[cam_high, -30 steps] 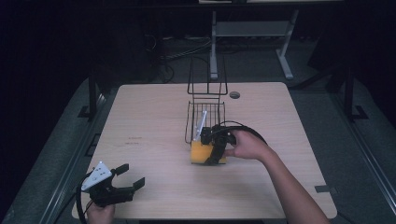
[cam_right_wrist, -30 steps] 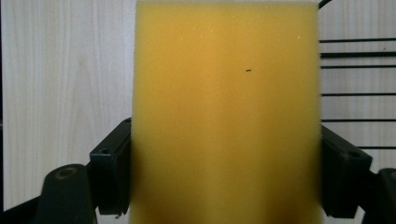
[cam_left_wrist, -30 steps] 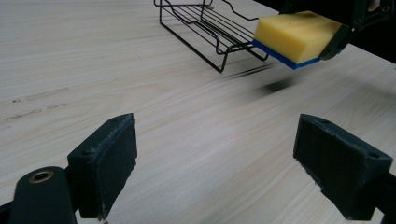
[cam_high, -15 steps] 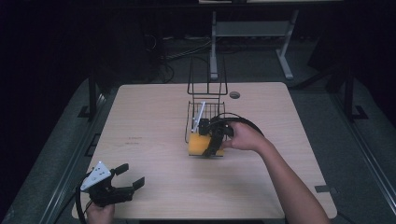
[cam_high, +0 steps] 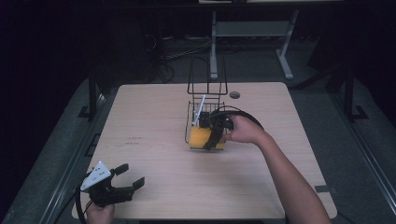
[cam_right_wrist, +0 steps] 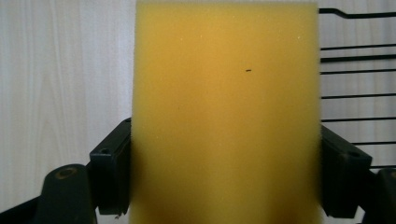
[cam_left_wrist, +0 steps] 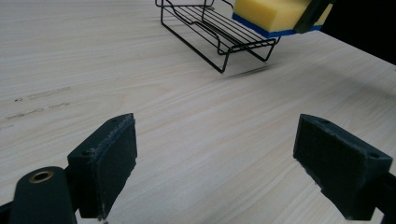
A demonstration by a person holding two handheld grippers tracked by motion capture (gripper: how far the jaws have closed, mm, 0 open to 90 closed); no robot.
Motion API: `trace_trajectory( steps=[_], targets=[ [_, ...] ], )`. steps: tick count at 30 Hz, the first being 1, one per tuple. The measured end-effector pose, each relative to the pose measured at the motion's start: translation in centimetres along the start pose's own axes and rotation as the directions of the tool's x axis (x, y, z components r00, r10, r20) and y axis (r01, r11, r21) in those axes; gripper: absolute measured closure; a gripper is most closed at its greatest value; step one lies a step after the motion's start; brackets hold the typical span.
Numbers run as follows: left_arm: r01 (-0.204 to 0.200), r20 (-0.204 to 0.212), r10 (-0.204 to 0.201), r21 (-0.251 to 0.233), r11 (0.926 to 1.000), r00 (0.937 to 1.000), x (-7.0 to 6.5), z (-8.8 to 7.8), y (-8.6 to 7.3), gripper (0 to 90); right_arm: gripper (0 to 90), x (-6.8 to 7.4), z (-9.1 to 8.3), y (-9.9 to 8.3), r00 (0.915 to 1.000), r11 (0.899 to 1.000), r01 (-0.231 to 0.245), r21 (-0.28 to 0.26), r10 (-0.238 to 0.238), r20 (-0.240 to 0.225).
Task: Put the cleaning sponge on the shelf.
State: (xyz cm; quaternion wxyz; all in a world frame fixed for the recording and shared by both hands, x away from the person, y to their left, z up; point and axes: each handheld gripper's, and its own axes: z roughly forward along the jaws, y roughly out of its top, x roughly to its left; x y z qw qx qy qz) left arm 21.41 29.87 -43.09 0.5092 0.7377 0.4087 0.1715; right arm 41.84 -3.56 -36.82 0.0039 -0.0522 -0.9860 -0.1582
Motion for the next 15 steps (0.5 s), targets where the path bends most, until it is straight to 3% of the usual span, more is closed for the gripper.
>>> trace_trajectory(
  steps=[15],
  targets=[
    [0.003,0.000,-0.003,-0.008,1.0000,1.0000,0.0,-0.1,0.0,12.8,21.6,-0.7,1.5,0.8,0.9998,1.000,0.009,0.010,-0.008,-0.019]
  ],
)
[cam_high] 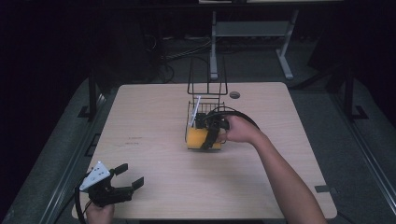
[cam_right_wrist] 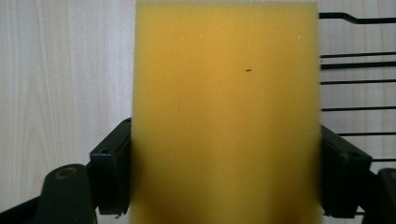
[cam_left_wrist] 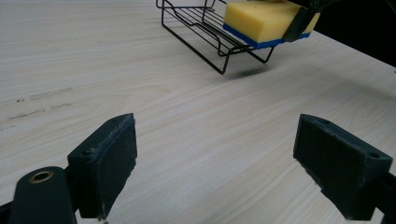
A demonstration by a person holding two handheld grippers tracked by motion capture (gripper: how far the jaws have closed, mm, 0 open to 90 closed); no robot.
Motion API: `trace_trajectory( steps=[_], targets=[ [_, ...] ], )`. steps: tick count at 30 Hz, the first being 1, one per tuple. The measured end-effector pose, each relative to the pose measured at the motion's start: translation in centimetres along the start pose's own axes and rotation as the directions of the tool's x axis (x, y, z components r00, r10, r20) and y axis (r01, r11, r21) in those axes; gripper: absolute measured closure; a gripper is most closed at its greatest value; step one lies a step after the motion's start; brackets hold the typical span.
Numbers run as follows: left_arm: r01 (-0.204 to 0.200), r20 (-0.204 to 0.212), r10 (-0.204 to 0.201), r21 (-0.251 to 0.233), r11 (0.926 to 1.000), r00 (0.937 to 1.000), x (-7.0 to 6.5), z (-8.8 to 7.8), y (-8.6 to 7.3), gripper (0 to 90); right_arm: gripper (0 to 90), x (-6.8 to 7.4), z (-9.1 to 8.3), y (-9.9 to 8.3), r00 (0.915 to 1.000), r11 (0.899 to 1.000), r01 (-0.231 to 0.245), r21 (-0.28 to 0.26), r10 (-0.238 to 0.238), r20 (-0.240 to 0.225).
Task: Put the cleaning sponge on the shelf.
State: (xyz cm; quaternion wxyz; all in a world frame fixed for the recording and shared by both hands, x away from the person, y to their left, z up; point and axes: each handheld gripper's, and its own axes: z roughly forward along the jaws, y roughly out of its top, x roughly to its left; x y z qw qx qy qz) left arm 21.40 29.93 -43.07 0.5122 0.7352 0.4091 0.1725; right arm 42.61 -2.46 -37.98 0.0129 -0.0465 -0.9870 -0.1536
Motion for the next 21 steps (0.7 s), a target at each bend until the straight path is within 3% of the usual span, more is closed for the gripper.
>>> trace_trajectory(
  steps=[21],
  targets=[
    [-0.001,0.002,0.001,0.007,1.0000,1.0000,0.0,0.1,0.0,12.8,21.5,-2.4,1.2,-0.7,0.9983,0.999,-0.054,-0.002,0.054,-0.021]
  ],
)
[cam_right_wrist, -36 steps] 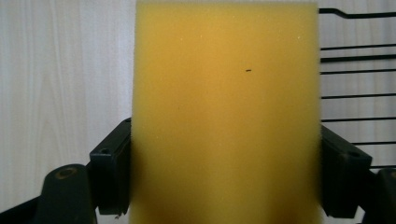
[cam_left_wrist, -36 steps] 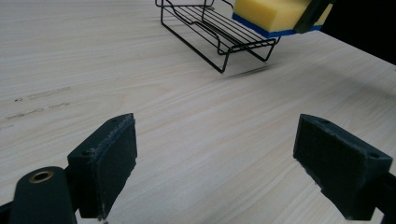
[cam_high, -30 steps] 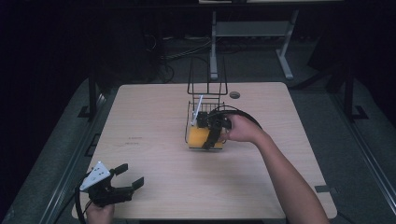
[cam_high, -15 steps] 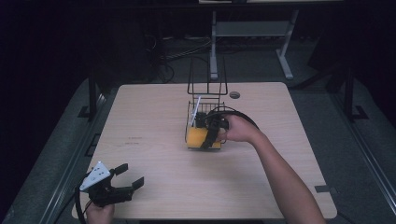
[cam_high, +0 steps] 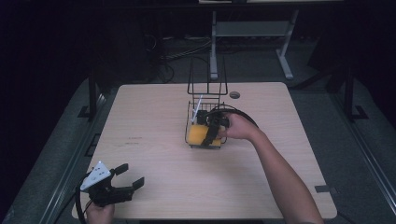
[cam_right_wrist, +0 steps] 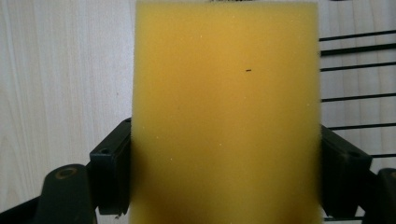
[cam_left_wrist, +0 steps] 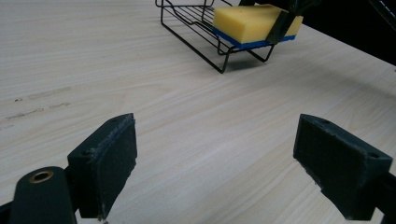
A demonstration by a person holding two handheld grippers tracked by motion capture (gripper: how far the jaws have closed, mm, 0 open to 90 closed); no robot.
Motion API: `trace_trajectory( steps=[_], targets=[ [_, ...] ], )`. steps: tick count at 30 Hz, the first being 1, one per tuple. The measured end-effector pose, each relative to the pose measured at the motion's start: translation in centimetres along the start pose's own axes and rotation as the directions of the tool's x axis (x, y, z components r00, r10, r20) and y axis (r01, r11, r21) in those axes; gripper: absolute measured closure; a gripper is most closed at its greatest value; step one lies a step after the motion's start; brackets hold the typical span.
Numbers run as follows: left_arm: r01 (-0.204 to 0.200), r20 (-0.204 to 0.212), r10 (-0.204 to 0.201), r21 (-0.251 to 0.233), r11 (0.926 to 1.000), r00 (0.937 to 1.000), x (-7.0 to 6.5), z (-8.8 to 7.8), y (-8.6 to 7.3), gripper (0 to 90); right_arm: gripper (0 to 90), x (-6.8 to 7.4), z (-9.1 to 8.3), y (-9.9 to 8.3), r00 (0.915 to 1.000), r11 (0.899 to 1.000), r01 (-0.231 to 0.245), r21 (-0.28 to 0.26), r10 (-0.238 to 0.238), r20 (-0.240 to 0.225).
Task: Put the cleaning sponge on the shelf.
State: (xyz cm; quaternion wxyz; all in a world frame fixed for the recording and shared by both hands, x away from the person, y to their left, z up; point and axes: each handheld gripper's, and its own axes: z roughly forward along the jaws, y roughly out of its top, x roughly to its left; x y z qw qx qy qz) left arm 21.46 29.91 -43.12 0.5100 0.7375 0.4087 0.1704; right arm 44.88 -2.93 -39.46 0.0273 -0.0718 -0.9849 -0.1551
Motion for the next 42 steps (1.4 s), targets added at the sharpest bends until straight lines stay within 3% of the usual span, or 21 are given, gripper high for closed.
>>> trace_trajectory(
  steps=[9,14,18,21,27,30,32,42],
  targets=[
    [-0.002,0.002,0.002,0.002,1.0000,1.0000,0.0,0.1,0.0,12.8,21.6,-0.6,0.2,-0.2,0.9999,1.000,-0.013,-0.012,0.013,-0.002],
    [-0.001,0.002,0.001,0.002,1.0000,1.0000,-0.1,0.1,0.0,12.8,21.6,-0.9,-0.2,0.3,0.9999,1.000,-0.010,0.021,0.009,0.014],
    [-0.002,0.003,0.002,0.002,1.0000,1.0000,0.0,0.1,0.0,12.8,21.6,-1.7,0.0,0.5,0.9999,1.000,-0.012,-0.009,0.012,-0.004],
    [0.000,0.003,0.000,0.002,1.0000,1.0000,0.0,0.0,0.0,12.8,21.6,-2.4,0.4,0.2,0.9997,1.000,-0.018,0.023,0.018,0.017],
    [0.002,0.005,-0.002,0.002,1.0000,1.0000,0.1,0.1,0.0,12.8,21.6,-2.9,0.3,0.6,0.9995,0.999,-0.020,0.028,0.019,0.027],
    [0.001,0.005,-0.001,0.001,1.0000,1.0000,0.1,0.1,0.0,12.8,21.6,-3.2,0.1,0.6,0.9996,1.000,-0.019,0.004,0.019,0.019],
    [0.001,0.006,-0.001,0.001,1.0000,1.0000,0.0,0.1,0.0,12.8,21.6,-3.4,0.1,0.4,0.9991,1.000,-0.024,0.006,0.024,0.034],
    [0.000,0.006,0.000,0.006,1.0000,1.0000,0.1,0.2,0.0,12.8,21.6,-4.2,1.0,-0.1,0.9993,1.000,-0.026,0.002,0.026,0.026]
  ],
)
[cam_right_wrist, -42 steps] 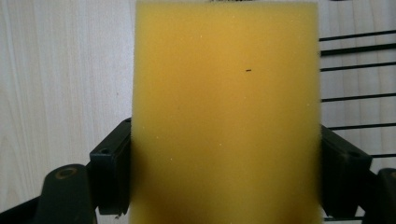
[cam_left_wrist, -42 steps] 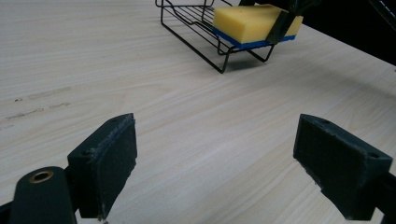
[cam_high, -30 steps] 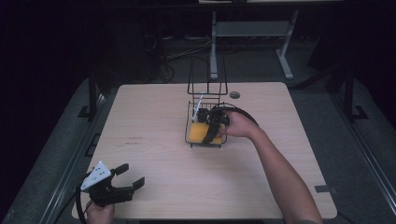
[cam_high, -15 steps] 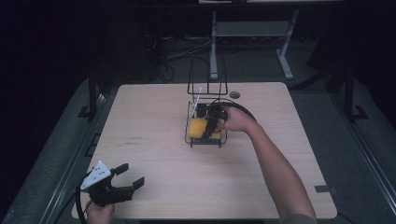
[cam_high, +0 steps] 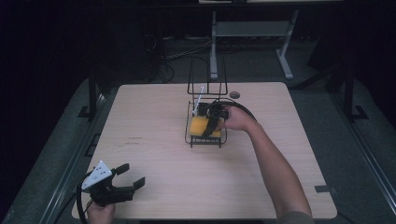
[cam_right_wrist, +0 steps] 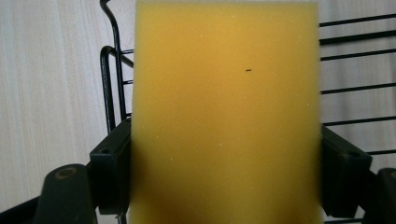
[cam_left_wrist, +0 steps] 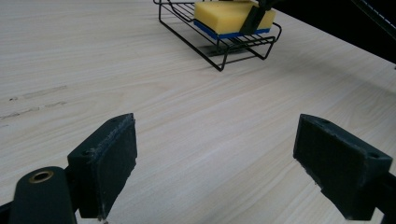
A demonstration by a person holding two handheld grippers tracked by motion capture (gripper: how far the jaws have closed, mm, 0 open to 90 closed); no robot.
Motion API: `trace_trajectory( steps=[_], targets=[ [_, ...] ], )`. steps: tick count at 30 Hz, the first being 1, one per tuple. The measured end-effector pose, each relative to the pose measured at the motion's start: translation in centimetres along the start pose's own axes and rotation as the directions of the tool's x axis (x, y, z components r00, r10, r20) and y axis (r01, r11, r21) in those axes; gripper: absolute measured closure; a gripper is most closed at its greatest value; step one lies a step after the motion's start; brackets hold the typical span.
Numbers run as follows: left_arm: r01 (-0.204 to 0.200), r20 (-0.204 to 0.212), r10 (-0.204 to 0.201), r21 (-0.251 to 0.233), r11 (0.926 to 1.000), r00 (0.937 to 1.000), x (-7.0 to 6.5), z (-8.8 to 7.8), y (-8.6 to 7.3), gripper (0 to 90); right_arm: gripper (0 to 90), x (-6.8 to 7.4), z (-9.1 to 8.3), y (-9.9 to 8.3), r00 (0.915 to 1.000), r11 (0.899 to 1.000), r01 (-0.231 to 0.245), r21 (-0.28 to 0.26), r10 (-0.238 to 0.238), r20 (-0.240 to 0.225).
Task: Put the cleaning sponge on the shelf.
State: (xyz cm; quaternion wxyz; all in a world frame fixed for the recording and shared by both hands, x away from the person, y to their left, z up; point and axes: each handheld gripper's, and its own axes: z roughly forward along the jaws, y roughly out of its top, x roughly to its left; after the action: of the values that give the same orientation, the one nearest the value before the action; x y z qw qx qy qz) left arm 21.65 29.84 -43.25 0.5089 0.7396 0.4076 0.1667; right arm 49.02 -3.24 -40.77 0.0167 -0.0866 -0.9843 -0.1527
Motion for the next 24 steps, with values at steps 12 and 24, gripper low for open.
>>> trace_trajectory(
  steps=[12,24],
  targets=[
    [0.002,-0.001,-0.002,-0.001,1.0000,1.0000,0.06,-0.06,-0.01,12.8,21.5,0.03,0.30,0.11,0.9999,1.000,0.013,-0.008,-0.013,-0.002],
    [0.006,-0.003,-0.006,-0.003,1.0000,1.0000,0.12,-0.11,-0.03,12.8,21.4,-0.10,0.53,0.10,0.9999,1.000,0.010,-0.011,-0.010,-0.007]
  ],
)
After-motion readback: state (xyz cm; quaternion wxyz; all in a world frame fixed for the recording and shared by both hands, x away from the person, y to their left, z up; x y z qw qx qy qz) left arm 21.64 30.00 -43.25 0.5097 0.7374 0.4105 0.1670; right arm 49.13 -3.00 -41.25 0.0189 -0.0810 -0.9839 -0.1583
